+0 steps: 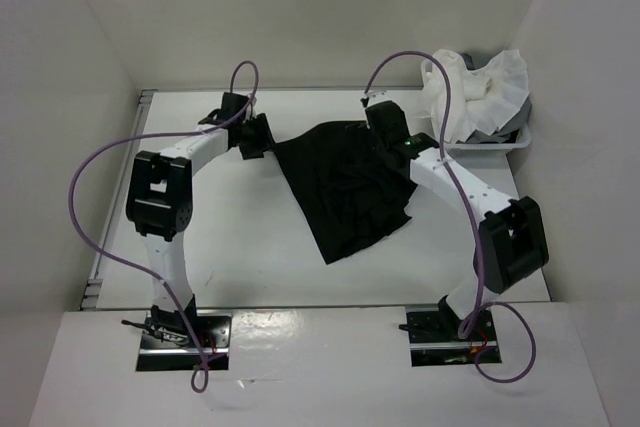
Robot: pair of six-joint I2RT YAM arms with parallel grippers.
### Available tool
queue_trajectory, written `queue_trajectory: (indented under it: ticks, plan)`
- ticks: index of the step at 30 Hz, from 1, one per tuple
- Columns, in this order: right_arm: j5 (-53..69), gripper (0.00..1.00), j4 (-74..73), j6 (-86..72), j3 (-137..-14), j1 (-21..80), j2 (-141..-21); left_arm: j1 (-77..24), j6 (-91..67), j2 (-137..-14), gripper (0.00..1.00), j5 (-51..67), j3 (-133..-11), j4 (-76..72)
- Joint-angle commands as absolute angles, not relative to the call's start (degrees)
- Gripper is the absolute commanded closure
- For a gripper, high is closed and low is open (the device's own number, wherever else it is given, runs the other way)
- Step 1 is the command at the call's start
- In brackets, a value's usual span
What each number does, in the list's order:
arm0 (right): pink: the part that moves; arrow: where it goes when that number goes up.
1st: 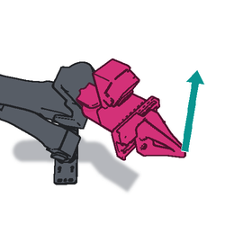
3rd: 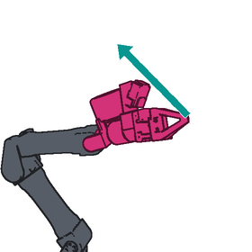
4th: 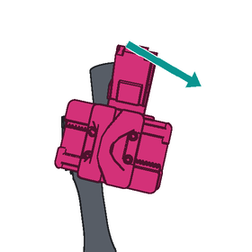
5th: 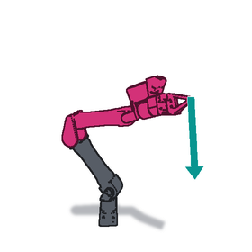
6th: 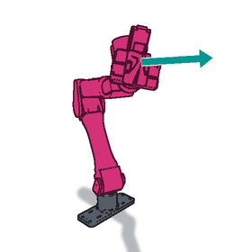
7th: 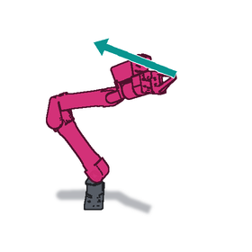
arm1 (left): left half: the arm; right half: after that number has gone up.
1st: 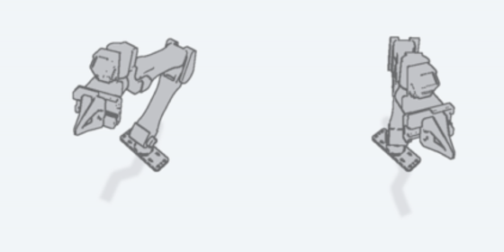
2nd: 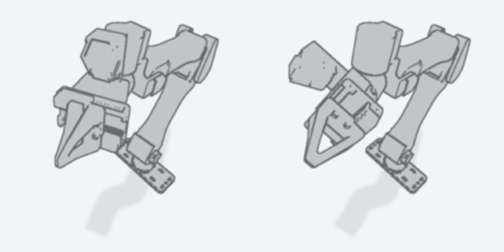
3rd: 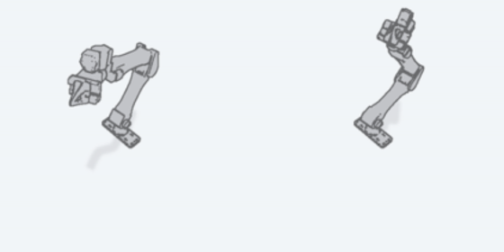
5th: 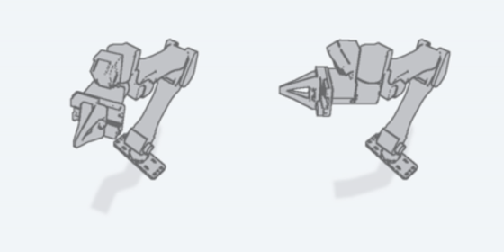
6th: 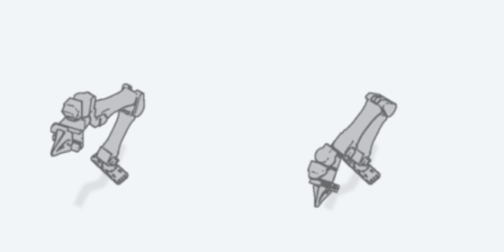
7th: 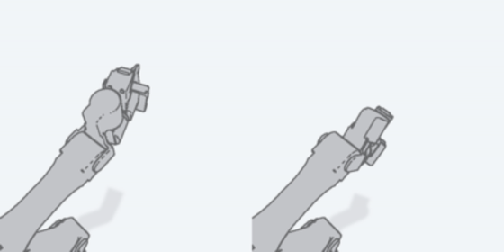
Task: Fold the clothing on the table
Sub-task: Flatten the skirt out
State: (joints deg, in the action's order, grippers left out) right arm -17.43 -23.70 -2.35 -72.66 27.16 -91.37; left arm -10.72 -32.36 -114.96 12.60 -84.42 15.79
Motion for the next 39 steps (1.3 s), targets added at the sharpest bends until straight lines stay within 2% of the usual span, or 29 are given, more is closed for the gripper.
queue_trajectory:
  ticks: [1,8,23,28,32,39]
  plan:
    - [-16.35,0.02,-18.64,-1.14,-71.55,27.16,-86.14,-11.43,-35.59,-117.5,0.4,7.65,-89.9,17.22]
    - [-16.35,0.02,-17.58,-0.62,-70.49,27.16,-85.61,-11.43,-36.12,-123.04,0.42,6.06,-96.23,20.03]
    - [-15.21,0.02,-15.29,-0.62,-68.82,26.63,-83.41,-11.95,-36.12,-127.79,0.45,6.68,-96.86,20.56]
    - [-14.06,0.02,-14.77,-0.62,-68.29,26.02,-82.36,-12.48,-36.12,-130.25,0.46,6.68,-100.36,21.62]
    - [-12.93,0.02,-14.77,-0.62,-67.76,25.49,-82.35,-12.48,-36.12,-132.01,0.49,7.2,-101.51,22.15]
    - [-12.92,0.02,-14.24,-0.62,-67.76,24.96,-81.83,-12.48,-36.12,-132.71,0.62,8.96,-101.34,22.15]
